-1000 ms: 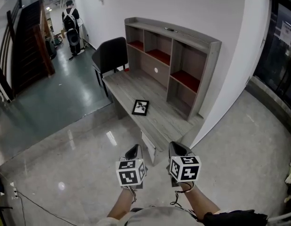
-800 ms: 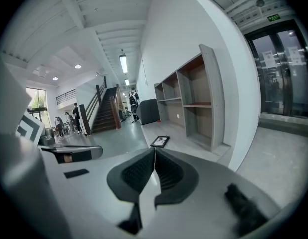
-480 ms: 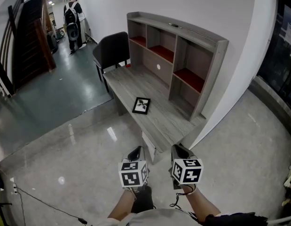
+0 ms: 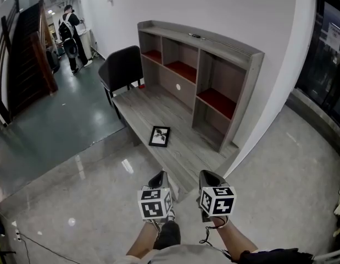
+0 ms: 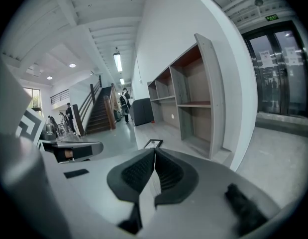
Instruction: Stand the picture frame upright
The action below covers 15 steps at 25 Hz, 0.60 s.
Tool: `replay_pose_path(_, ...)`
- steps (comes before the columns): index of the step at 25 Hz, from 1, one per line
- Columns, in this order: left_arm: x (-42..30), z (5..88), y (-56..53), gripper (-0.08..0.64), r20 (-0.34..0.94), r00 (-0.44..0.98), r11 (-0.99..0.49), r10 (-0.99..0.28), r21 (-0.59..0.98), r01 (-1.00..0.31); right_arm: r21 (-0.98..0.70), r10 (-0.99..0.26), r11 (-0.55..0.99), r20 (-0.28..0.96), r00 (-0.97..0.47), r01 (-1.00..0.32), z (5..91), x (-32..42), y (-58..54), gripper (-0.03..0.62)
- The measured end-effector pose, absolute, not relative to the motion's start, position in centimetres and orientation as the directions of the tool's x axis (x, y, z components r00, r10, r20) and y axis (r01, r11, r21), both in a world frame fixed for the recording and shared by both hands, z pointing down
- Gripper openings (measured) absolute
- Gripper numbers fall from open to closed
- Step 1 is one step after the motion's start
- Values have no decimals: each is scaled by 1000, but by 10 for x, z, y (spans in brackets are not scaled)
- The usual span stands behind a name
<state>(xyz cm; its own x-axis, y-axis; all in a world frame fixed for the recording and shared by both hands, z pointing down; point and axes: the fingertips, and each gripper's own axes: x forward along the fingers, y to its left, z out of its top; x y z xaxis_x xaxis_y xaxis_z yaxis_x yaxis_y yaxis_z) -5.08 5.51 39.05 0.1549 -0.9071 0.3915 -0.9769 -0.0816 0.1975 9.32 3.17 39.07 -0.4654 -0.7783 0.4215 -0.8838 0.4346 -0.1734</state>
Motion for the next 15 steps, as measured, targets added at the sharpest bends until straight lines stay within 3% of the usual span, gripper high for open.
replay_pose_path(15,-73,402,-67,12,388,192,-94,-901,258,-962,-107,-805,386,446,-392,-916,390,90,-76,32)
